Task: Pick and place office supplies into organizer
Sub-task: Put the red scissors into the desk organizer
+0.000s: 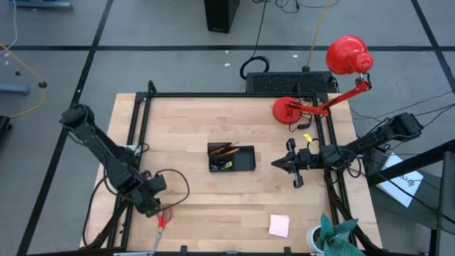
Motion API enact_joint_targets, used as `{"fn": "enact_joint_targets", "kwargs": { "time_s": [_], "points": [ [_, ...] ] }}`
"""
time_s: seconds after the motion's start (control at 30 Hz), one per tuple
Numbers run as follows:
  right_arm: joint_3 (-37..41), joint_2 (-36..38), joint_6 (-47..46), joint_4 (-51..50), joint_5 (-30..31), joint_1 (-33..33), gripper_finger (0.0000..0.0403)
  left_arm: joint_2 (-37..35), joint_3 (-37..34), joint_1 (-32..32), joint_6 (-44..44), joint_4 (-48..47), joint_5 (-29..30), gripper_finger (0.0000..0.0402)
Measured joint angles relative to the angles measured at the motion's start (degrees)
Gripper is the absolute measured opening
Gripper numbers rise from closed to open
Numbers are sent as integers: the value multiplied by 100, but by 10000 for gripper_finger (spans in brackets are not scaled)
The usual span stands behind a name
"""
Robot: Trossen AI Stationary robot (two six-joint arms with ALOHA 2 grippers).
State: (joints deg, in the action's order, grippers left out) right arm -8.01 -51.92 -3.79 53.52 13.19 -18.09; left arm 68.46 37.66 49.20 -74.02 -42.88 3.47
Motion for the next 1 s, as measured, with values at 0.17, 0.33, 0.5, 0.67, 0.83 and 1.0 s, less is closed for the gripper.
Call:
{"fn": "enact_joint_targets", "kwargs": {
  "time_s": [0.17, 0.33, 0.5, 0.67, 0.83, 1.0],
  "points": [
    [0, 0, 3, -4, 0, 0, 0, 320, -84, 96, -37, 310, 18, 241],
    [0, 0, -4, -20, 0, 0, 0, 830, -86, 206, -209, 323, -111, 241],
    [0, 0, -6, -24, 0, 0, 0, 1234, -82, 316, -341, 463, -517, 241],
    [0, 0, -7, -26, -2, 0, 0, 1309, -75, 361, -512, 571, -518, 241],
    [0, 0, -8, -26, -2, -2, 0, 1316, -75, 370, -856, 615, -341, 241],
    [0, 0, -99, -26, -1, -1, 0, 1355, -82, 420, -1145, 683, -106, 241]
  ]
}}
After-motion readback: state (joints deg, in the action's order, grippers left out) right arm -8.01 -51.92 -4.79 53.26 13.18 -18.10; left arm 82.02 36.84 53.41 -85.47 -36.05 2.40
